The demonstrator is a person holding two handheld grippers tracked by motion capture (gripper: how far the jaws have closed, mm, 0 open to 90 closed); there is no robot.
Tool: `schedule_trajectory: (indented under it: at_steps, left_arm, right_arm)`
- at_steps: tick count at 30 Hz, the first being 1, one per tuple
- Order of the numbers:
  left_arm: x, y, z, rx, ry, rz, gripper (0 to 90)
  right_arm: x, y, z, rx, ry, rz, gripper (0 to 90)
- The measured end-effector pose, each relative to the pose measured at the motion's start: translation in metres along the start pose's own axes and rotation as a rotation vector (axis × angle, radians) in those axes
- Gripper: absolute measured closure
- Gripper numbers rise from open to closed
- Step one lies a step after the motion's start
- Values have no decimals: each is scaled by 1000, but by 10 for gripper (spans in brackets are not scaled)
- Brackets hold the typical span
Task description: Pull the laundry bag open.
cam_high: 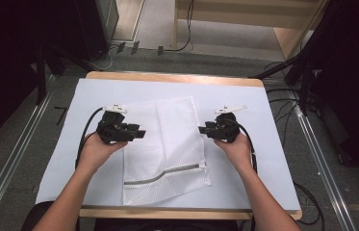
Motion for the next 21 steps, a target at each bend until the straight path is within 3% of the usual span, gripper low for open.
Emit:
schedule_trajectory:
  at_steps: [1, 9, 14, 17, 21]
  left_arm:
    - [0, -3, 5, 20, 8, 4, 575]
    - [1, -21, 30, 61, 80, 9, 524]
    - [-3, -36, 47, 110, 124, 28, 509]
    - [-6, -43, 57, 148, 134, 35, 504]
    - [-11, -49, 62, 156, 144, 53, 498]
  right_arm:
    - [-1, 1, 0, -5, -1, 6, 597]
    - [-18, 10, -11, -7, -12, 12, 601]
    - [-27, 13, -20, -15, -24, 30, 601]
    - [-33, 16, -26, -6, -46, 28, 600]
    - [-39, 16, -34, -24, -56, 40, 597]
Point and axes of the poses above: each handheld gripper's, and its own axes: x roughly backward along the jaws, y roughly out of its top, z roughly to its left, the point moved 7 cm from there along -x, roughly forward along the jaws, and after that the axes turned 12 degrees about y, right-handed, at the moved point
